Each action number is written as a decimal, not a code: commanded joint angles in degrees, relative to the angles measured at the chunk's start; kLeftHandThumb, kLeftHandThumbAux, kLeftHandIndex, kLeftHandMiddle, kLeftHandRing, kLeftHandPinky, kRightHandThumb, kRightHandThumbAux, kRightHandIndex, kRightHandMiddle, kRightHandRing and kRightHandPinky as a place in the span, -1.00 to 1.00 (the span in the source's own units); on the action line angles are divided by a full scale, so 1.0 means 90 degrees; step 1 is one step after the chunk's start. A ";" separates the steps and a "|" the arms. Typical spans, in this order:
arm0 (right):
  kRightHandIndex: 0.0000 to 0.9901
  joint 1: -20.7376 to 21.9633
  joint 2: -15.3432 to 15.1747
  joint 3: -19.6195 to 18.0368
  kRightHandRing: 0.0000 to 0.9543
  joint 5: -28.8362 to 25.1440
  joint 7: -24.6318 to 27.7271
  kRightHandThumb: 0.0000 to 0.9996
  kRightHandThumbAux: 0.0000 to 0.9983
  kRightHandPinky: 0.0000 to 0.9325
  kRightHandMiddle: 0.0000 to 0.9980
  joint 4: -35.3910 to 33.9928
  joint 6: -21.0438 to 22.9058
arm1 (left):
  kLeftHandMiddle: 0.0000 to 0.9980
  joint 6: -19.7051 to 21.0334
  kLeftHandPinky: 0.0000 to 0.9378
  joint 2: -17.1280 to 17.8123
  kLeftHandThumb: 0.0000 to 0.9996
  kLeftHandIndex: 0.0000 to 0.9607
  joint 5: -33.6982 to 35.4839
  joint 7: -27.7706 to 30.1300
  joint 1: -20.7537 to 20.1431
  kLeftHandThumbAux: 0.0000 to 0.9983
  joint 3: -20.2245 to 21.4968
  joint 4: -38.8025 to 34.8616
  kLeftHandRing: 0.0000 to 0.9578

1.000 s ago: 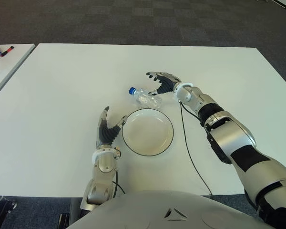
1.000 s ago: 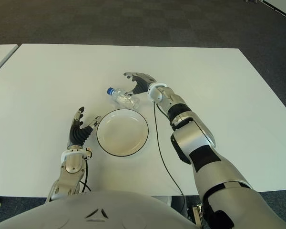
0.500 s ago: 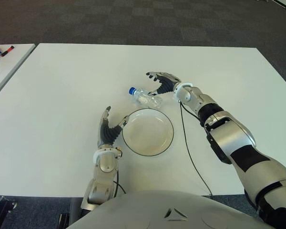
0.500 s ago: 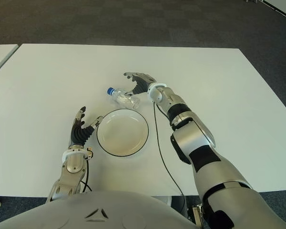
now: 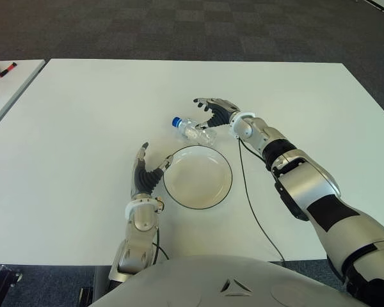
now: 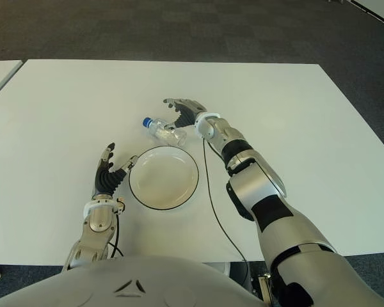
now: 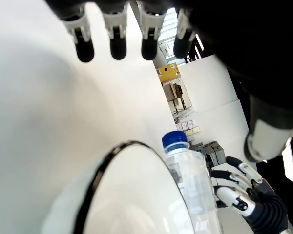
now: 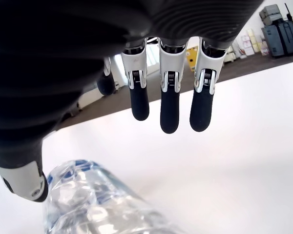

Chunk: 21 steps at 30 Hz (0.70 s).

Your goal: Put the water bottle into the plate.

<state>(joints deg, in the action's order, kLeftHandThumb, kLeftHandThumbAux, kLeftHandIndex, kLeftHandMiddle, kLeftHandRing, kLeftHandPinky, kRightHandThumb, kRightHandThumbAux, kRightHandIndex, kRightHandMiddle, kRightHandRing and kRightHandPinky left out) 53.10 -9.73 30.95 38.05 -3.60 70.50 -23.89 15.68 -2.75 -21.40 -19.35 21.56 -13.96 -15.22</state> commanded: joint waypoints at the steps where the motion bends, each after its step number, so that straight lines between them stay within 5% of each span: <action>1: -0.89 -0.0175 0.0208 0.0135 -0.45 0.0099 -0.0048 -0.40 0.13 -0.32 -0.58 -0.0150 0.0180 | -0.87 0.0042 -0.79 -0.0241 -0.68 -0.90 -0.0023 -0.0049 -0.0067 0.14 -0.0100 0.0127 -0.85; 21: -0.94 -0.0237 0.0251 0.0274 -0.44 0.0199 0.0001 -0.46 0.24 -0.31 -0.58 -0.0312 0.0450 | -0.89 0.0104 -0.81 -0.0267 -0.71 -0.91 -0.0048 -0.0075 -0.0079 0.14 -0.0124 0.0097 -0.88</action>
<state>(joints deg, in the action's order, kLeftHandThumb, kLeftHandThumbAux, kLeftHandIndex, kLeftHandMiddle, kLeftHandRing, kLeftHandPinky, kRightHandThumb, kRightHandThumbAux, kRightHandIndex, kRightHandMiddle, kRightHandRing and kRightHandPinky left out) 51.90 -7.51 32.82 39.28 -3.36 67.70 -20.95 15.82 -2.75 -21.45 -19.52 21.37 -14.02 -15.06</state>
